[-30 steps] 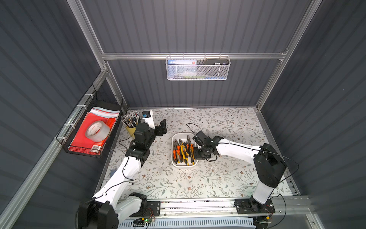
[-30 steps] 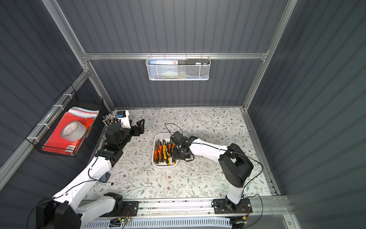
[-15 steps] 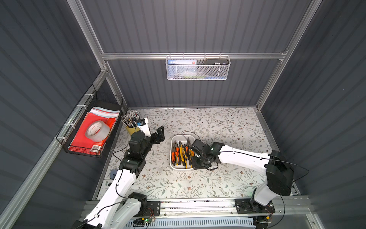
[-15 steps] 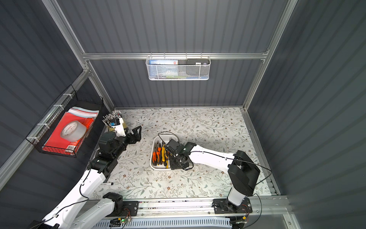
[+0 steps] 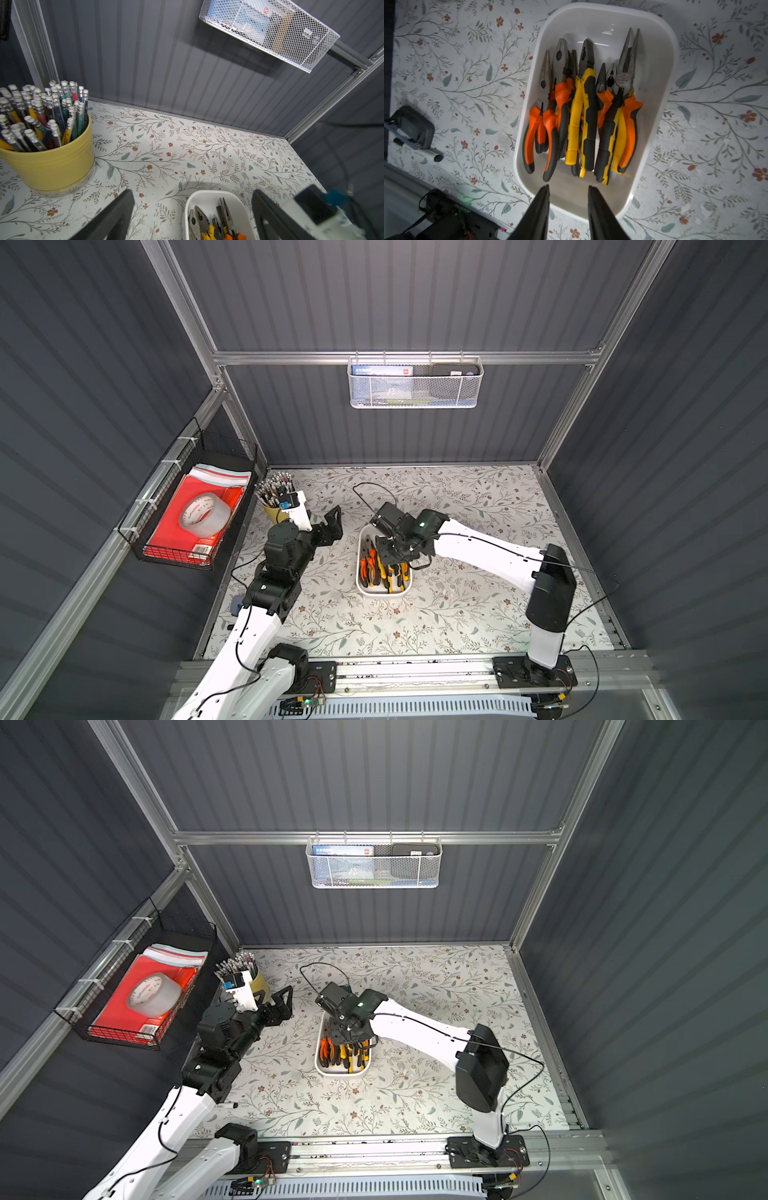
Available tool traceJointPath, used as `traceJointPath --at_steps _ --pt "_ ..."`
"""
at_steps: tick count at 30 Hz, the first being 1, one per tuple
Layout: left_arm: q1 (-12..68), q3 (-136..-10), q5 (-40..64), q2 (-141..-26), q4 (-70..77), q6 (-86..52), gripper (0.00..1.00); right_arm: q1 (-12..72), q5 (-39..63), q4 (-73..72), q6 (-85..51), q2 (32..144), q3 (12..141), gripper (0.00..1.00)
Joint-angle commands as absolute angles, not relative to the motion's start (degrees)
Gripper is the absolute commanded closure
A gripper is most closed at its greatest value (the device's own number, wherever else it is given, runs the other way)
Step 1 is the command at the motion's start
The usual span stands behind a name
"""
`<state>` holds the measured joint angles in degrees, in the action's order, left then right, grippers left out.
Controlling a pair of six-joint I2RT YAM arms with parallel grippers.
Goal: Take the pliers out of the storage box
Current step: Pick up the pliers from the storage box.
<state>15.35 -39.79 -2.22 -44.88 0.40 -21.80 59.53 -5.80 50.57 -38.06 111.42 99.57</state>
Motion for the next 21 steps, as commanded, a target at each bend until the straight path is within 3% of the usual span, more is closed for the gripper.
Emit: traceJointPath --at_steps 1,21 --pt "15.40 -38.88 -3.43 -42.77 0.37 -23.15 0.08 59.76 -9.47 58.40 -37.41 116.14 103.61 0.71" --pt "15.37 -38.57 -3.52 -40.90 1.06 -23.64 0.07 60.47 -14.45 65.16 -37.29 128.32 114.42 0.71"
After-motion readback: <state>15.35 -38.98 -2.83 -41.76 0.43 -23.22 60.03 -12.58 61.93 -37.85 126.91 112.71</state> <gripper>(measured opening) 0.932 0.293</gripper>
